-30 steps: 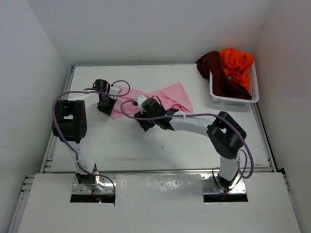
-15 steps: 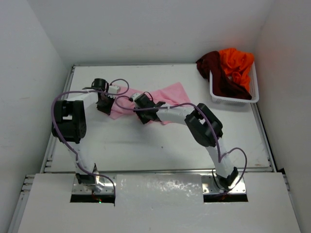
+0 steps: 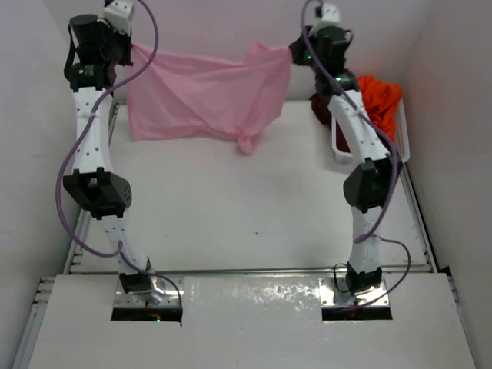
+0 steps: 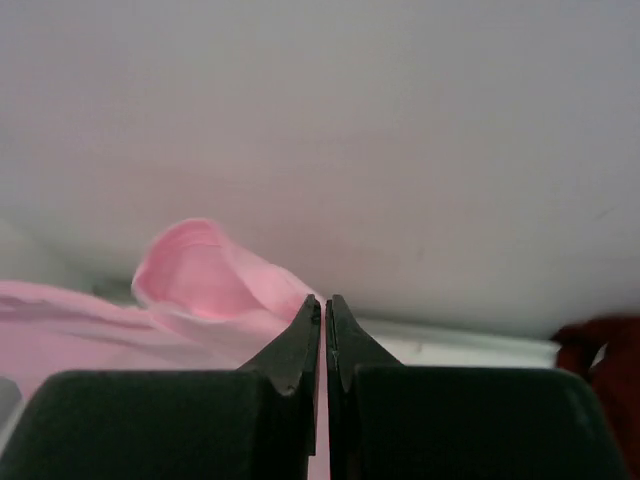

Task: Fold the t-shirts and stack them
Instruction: Move the tshirt to the center of the board

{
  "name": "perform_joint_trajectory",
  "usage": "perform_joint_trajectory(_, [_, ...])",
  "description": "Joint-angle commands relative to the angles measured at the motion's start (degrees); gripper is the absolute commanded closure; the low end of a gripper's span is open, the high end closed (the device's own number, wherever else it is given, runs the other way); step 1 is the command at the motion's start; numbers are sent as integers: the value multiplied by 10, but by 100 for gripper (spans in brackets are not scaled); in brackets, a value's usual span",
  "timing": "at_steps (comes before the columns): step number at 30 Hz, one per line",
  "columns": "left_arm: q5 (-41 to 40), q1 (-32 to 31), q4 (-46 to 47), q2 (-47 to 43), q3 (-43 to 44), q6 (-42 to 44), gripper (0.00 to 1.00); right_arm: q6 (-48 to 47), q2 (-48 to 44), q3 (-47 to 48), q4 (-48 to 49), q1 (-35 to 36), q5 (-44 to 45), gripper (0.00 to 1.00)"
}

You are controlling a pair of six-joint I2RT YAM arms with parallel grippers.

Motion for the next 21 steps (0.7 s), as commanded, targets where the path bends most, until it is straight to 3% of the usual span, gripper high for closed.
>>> perform_joint_trajectory(1, [18, -11, 37, -22, 49, 30, 100, 41, -80, -2, 66, -25, -40, 100])
perform_joint_trajectory(5, [30, -12, 88, -125, -93, 86, 100, 18, -196, -124, 90, -42, -60, 100])
perform_joint_trajectory(8, [35, -12, 11, -149, -149, 140, 100, 20, -281, -292, 114, -40, -82, 100])
perform_joint_trajectory(9, [35, -13, 5, -161, -150, 149, 100, 20, -309, -293, 132, -40, -82, 100])
perform_joint_trajectory(11, [24, -12, -5, -204, -227, 169, 100, 18, -389, -429, 160, -38, -75, 100])
perform_joint_trajectory(14, [89, -20, -118, -248, -309, 254, 100, 21, -439, -564, 157, -22, -55, 100])
perform_joint_trajectory(17, [149, -46, -246, -295, -442, 345, 100, -12, -436, -627, 131, 34, 7, 100])
perform_joint_trajectory(18, [132, -57, -284, -307, -523, 385, 100, -19, -415, -626, 123, 49, 19, 100])
perform_joint_trajectory(21, [100, -91, -351, -347, -639, 447, 100, 16, -351, -604, 116, 74, 17, 95])
